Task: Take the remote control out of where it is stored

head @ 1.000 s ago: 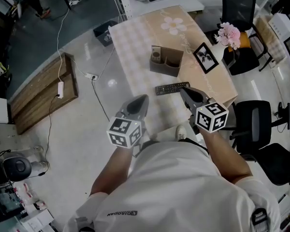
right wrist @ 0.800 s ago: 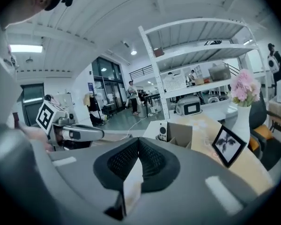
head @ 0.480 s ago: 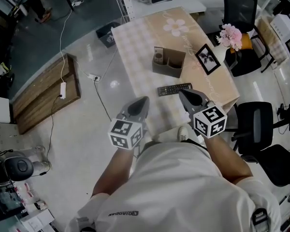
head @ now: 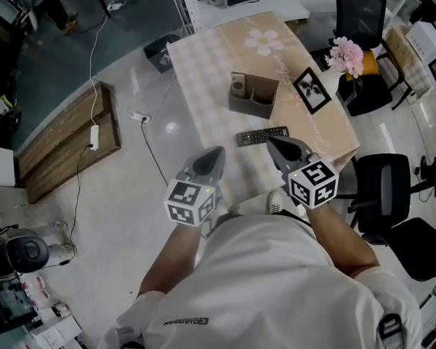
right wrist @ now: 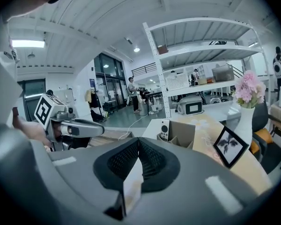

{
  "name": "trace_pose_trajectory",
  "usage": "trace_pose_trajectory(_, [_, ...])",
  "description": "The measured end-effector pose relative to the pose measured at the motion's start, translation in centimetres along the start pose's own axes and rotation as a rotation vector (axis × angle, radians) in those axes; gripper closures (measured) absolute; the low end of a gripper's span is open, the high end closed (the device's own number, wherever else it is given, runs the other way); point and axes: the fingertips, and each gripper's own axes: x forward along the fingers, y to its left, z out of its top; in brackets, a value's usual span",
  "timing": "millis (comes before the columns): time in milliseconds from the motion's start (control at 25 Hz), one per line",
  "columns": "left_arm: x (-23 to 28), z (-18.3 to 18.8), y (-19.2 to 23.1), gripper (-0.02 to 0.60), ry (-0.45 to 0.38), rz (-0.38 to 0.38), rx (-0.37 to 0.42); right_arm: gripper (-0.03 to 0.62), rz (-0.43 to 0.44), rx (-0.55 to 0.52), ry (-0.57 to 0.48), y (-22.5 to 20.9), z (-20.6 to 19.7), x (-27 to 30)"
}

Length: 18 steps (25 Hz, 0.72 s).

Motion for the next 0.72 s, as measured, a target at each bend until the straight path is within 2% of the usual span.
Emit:
trace_pose_trajectory(160, [0.1, 0.4, 0.3, 0.577, -0.031, -0.002, -0.025, 0.588, -0.001, -0.010, 0.000, -0.3, 0.1, 0.3])
trace_pose_trajectory(440, [0.6, 0.3, 1.3, 0.577, -0.015, 0.017, -0.017, 0.588, -0.008, -0.050, 0.021, -1.3, 0.2, 1.6])
trace_pose_trajectory(720, [0.5, 0.1, 3.5, 0.577, -0.001, 0.059, -0.025, 0.557, -0.021, -0.225, 0.100, -3.1, 0.8, 6.1])
